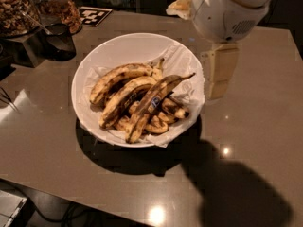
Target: Pick banana from white bowl
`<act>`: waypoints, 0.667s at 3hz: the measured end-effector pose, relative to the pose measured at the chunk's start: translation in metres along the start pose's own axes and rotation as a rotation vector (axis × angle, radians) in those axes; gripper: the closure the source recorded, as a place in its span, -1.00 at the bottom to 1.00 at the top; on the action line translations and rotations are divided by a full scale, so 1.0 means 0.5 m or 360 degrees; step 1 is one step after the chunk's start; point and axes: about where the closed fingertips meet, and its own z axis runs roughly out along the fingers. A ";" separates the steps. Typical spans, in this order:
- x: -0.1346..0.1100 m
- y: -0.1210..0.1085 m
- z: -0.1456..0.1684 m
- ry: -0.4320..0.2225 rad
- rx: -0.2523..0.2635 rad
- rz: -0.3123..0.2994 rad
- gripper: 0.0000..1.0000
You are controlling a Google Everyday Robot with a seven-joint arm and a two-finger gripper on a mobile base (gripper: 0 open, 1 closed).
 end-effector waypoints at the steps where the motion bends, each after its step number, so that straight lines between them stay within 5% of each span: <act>1: -0.029 -0.005 0.039 -0.0044 -0.0061 -0.0086 -1.00; 2: -0.040 0.012 0.081 -0.0074 -0.0147 -0.0116 -0.90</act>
Offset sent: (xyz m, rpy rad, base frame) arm 0.0005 0.0331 -0.0688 -0.0365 0.1616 0.1304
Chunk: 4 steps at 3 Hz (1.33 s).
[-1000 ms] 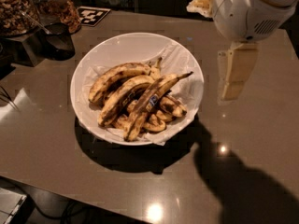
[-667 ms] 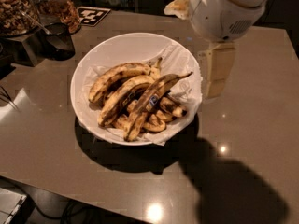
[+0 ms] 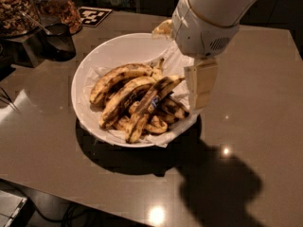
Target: Pick banana from white bowl
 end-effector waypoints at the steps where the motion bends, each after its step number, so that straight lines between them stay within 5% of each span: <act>1: 0.006 0.021 0.038 -0.0005 -0.0089 0.0010 -0.60; 4: -0.009 0.013 0.075 -0.0001 -0.0192 -0.0095 -0.30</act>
Offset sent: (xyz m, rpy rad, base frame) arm -0.0021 -0.0093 -0.0557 -0.0618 0.1413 0.0113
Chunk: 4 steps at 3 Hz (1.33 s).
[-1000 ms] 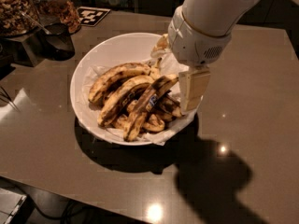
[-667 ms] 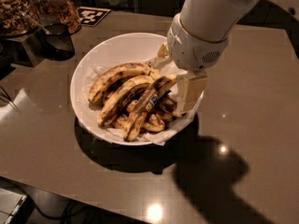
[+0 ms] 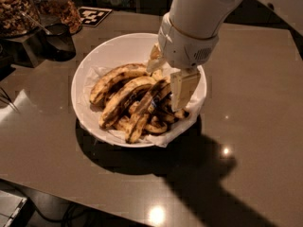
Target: Pick banana from white bowl
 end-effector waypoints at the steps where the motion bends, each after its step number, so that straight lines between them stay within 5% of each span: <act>1: -0.022 -0.011 0.008 -0.0004 -0.0030 -0.0052 -0.16; 4: -0.040 -0.013 0.054 -0.0012 -0.0137 -0.0115 -0.16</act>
Offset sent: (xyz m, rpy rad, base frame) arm -0.0045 0.0285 -0.0174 -0.0454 0.0681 0.0847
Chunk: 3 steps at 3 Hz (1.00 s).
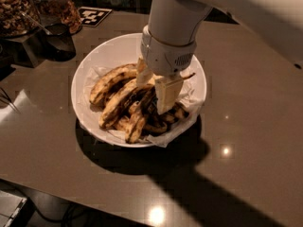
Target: Pick banana from white bowl
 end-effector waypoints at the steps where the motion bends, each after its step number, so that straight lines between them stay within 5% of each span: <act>1: 0.004 0.002 0.024 -0.0009 -0.0044 -0.0004 -0.14; 2: 0.005 0.008 0.043 -0.0021 -0.0083 -0.0001 -0.14; 3: 0.006 0.017 0.058 -0.0030 -0.0103 0.0027 0.24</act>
Offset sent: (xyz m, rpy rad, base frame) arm -0.0050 -0.0039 -0.0377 -0.0408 0.1037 0.0130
